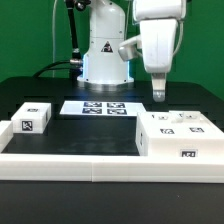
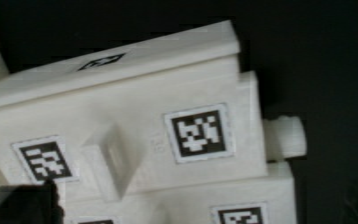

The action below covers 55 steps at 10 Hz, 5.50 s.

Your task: Assemble cabinet

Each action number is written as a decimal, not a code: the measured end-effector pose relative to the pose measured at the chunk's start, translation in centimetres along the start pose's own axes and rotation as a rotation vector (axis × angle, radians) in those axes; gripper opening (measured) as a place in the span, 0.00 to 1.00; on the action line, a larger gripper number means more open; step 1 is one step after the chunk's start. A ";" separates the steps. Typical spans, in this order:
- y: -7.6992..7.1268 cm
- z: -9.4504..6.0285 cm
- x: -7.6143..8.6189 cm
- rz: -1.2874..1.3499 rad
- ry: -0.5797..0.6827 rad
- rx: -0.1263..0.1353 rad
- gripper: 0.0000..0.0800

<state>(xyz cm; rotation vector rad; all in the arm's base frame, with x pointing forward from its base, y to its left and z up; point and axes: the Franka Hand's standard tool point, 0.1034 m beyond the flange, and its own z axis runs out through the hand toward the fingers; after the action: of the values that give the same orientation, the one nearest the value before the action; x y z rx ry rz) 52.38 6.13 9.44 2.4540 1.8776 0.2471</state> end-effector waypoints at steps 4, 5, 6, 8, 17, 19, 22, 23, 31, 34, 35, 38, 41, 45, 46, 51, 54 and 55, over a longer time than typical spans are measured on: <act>-3.5 0.9 -0.9 0.084 0.002 0.011 1.00; -3.4 0.8 -0.8 0.095 0.003 0.008 1.00; -3.4 0.8 -0.9 0.096 0.003 0.008 1.00; -3.5 0.8 -0.8 0.225 0.005 0.011 1.00; -5.3 1.7 -0.3 1.226 0.041 0.046 1.00; -6.1 2.0 0.9 1.407 0.030 0.061 1.00; -7.4 4.3 1.1 1.351 -0.007 0.041 1.00; -7.9 4.9 1.8 1.331 -0.004 0.024 1.00; -7.9 5.9 0.9 1.279 -0.015 -0.003 1.00; -7.5 7.7 1.3 1.274 -0.009 -0.010 1.00; -7.2 8.0 1.2 1.274 -0.006 -0.015 1.00; -7.1 8.1 0.7 1.267 -0.009 -0.018 1.00; -7.1 8.1 0.7 1.265 -0.009 -0.018 1.00; -6.4 8.2 1.0 1.276 -0.002 -0.024 1.00; -6.3 8.2 1.0 1.275 0.001 -0.027 1.00; -6.0 8.2 1.2 1.270 0.007 -0.032 1.00; -5.7 8.2 0.7 1.241 0.016 -0.043 1.00; -5.5 8.2 0.6 1.233 0.017 -0.045 0.84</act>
Offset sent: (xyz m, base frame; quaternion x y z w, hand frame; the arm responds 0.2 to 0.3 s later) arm -0.0241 0.0053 -0.0293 0.0506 0.0551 -0.0130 0.9971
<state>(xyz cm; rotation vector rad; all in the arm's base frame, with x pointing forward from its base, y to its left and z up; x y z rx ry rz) 48.54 8.66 0.70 3.1594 0.1111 0.3050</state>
